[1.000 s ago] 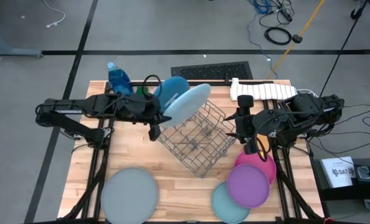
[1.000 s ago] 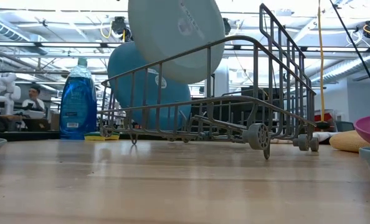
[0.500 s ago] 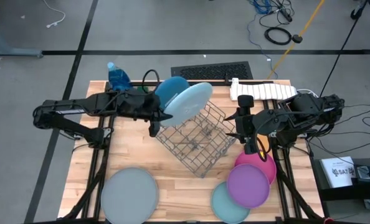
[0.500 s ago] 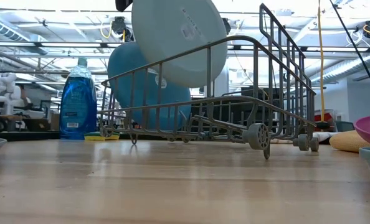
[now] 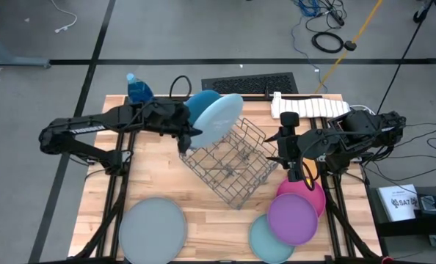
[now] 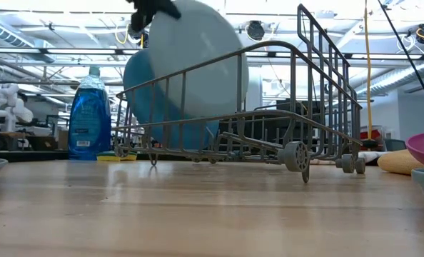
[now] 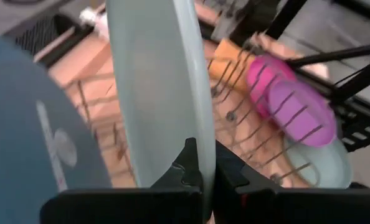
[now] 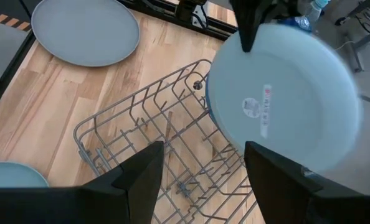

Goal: Sort dishes
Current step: Put the big light blue plate into the dish rack

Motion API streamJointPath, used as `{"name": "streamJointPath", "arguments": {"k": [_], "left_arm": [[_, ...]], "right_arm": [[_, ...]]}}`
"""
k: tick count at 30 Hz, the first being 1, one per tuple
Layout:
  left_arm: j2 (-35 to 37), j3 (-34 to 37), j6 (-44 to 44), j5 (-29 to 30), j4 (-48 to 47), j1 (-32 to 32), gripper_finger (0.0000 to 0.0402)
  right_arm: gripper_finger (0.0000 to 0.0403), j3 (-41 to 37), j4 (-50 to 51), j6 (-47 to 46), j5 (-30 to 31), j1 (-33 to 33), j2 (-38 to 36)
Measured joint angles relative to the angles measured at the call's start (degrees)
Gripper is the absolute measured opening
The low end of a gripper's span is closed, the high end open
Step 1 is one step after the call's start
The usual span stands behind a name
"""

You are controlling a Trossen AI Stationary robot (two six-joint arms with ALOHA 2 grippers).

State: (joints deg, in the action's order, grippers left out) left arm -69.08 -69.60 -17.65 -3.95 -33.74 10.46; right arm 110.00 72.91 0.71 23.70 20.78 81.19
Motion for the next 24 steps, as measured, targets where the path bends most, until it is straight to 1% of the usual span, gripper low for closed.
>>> {"name": "streamJointPath", "arguments": {"k": [6,13,24], "left_arm": [[0.0,3.12,-2.9,1.47,1.97,0.57,0.0002],[0.37,3.13,-3.06,2.61,3.98,0.55,0.0002],[-0.07,3.1,-4.51,3.42,2.01,0.52,0.0002]], "right_arm": [[0.0217,0.0,0.28,-0.02,-0.02,0.01,0.0],[0.0217,0.0,0.28,0.01,0.0,0.0,0.0],[0.0217,0.0,0.25,0.25,0.0,0.0,-0.02]]}}
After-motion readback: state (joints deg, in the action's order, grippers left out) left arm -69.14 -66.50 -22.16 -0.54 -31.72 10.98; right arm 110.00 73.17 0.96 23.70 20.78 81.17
